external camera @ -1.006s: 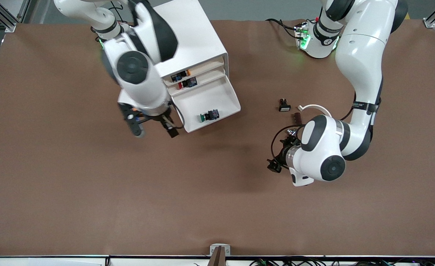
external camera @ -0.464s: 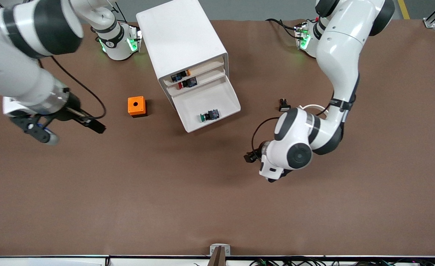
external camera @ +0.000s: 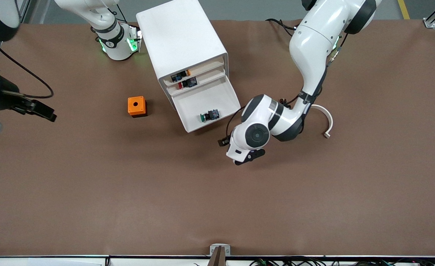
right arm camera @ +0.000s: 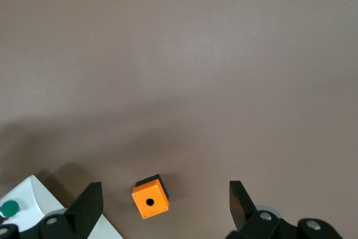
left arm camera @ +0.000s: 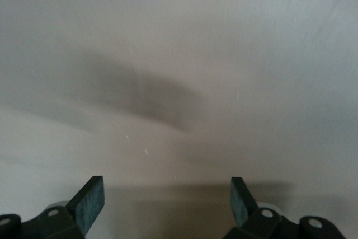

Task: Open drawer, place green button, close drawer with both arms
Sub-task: 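Push the drawer closed into the cabinet with the left gripper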

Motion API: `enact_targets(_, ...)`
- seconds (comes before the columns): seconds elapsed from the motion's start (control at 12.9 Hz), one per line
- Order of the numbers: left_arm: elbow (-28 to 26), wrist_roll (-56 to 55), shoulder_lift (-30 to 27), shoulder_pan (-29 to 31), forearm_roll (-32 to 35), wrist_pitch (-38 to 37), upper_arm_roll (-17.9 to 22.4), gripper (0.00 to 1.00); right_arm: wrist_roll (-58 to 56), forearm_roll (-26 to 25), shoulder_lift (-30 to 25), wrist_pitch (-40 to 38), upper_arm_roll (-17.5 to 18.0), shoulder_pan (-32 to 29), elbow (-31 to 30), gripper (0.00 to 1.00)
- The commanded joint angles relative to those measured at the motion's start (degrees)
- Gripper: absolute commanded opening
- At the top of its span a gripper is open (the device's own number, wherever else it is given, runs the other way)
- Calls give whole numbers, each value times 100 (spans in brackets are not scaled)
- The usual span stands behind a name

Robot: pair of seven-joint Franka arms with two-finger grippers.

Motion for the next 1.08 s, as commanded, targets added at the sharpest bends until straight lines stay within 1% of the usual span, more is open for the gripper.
enact_targets(0.0, -233, -451, -114, -260, -115, 82, 15, 100, -164, -277, -455, -181, 129, -148, -190, 100)
enact_targets(0.15, -224, -917, -105, -419, -124, 82, -20, 100, -182, -331, -728, -251, 129, -200, -303, 100)
enact_targets(0.31, -242, -1164, -105, -463, -124, 82, -265, 100, -208, -331, -965, -251, 129, -245, -479, 100)
enact_targets(0.62, -259, -1815, -88, -735, -124, 73, -529, 100, -208, -322, -984, -234, 129, -315, -497, 100)
enact_targets(1.01, -277, -2255, -70, -1262, -124, 143, -548, 100, -208, -322, -966, -216, 129, -315, -497, 100)
